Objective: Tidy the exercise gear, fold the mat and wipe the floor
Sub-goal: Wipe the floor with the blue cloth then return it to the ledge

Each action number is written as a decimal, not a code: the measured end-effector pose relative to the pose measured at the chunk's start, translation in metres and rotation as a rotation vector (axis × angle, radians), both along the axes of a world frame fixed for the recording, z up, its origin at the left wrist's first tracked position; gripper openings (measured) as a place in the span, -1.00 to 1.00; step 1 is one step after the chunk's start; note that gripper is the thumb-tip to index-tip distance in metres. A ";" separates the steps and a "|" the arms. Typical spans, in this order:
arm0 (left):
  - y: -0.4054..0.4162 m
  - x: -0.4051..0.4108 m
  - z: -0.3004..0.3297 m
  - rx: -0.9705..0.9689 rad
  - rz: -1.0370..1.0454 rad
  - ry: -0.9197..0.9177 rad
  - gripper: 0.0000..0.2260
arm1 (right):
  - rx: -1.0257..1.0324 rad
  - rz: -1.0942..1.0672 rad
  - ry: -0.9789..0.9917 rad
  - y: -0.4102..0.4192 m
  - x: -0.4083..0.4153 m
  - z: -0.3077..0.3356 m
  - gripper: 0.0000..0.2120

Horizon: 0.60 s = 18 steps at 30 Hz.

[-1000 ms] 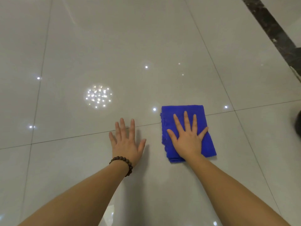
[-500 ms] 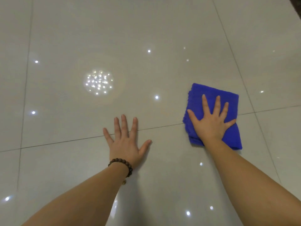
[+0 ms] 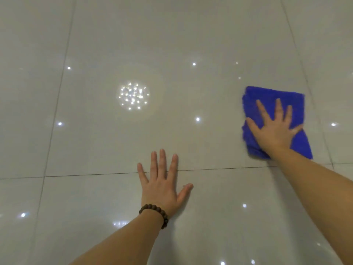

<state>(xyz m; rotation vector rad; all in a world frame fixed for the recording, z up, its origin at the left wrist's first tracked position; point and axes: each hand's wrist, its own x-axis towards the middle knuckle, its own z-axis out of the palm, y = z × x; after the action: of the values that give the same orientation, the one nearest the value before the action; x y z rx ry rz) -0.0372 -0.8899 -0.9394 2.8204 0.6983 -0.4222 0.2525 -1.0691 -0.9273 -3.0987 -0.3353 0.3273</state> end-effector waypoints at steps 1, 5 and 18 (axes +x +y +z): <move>0.000 0.000 0.000 -0.004 -0.001 -0.003 -0.24 | -0.017 -0.116 0.021 -0.016 0.014 0.004 -0.35; 0.001 0.001 0.000 -0.003 -0.004 -0.005 -0.25 | 0.021 -0.350 0.036 0.023 0.023 0.011 -0.34; 0.001 -0.001 -0.001 0.032 -0.021 0.049 -0.23 | 0.075 0.043 -0.087 -0.029 0.010 0.002 -0.40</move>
<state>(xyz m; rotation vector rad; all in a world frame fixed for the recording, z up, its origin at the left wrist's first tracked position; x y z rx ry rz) -0.0384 -0.8893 -0.9401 2.8587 0.6914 -0.4902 0.2624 -1.0981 -0.9251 -3.0420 -0.4057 0.1771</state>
